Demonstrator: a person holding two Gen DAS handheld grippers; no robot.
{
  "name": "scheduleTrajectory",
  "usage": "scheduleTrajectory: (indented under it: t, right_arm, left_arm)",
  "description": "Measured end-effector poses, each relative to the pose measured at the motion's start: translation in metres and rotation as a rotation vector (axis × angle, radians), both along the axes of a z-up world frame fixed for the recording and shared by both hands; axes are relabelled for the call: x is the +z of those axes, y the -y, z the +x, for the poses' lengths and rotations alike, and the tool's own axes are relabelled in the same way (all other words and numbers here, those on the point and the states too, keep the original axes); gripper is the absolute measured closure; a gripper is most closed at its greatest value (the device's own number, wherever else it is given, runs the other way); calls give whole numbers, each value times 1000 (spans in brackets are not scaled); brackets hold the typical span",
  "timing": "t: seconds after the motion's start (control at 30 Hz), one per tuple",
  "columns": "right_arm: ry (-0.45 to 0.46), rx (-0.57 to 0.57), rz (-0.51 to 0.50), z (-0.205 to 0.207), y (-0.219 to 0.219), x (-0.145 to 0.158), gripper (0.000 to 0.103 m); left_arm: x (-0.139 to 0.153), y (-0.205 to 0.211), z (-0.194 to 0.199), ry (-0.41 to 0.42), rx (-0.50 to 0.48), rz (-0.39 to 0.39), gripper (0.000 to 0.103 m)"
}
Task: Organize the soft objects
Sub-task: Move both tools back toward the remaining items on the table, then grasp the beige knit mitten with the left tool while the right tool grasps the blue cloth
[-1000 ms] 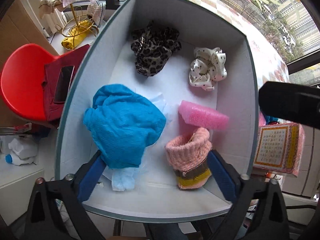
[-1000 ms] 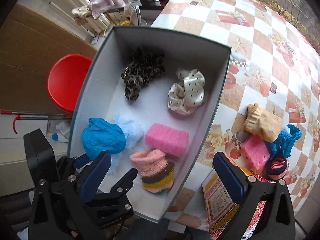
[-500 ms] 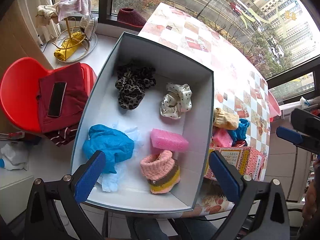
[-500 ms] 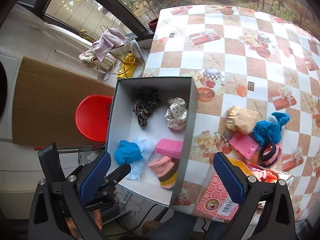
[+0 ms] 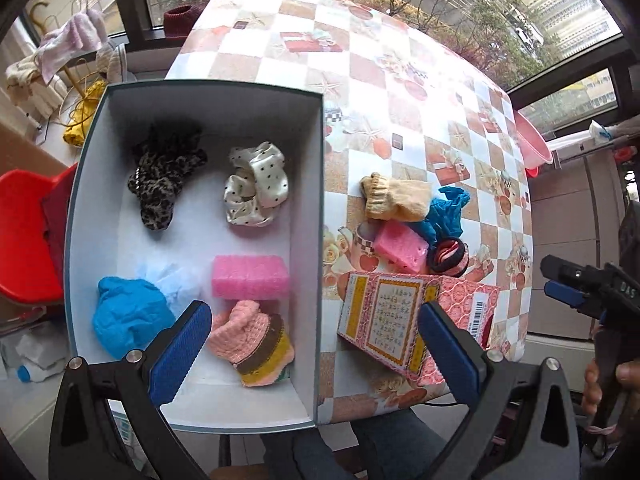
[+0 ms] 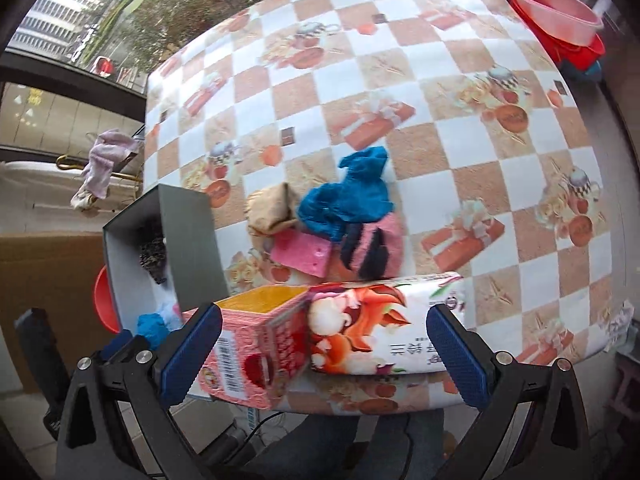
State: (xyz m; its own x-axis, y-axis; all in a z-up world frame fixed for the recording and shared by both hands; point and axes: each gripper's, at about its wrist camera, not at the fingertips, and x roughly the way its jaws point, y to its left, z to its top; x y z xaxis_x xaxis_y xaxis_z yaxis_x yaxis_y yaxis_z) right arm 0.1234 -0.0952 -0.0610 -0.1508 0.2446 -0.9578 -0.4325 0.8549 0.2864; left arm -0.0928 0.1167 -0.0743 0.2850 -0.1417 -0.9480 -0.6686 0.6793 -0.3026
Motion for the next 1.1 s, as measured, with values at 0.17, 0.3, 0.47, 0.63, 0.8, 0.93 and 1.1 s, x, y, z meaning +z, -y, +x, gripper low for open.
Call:
scheduleTrajectory:
  t: [0.17, 0.3, 0.47, 0.63, 0.8, 0.93, 1.1]
  right_arm:
    - [-31, -28, -45, 18, 17, -28, 0]
    - [-41, 11, -70, 29, 9, -50, 0]
    - [-25, 89, -93, 43, -13, -75, 0]
    - [-19, 166, -117, 52, -33, -99, 0]
    - [-10, 232, -130, 59, -49, -123, 0]
    - [27, 275, -179, 63, -56, -141, 0]
    - [84, 217, -243, 87, -39, -149, 0]
  left_arm:
    - [4, 6, 44, -32, -70, 20, 0]
    - [-2, 9, 85, -73, -123, -2, 0]
    - [-26, 10, 135, -175, -183, -25, 0]
    - [-55, 10, 169, -290, -227, -28, 0]
    - [-71, 6, 180, -344, -218, -41, 0]
    - [-89, 10, 186, -408, -245, -51, 0]
    - [-112, 17, 198, -471, -277, -52, 0]
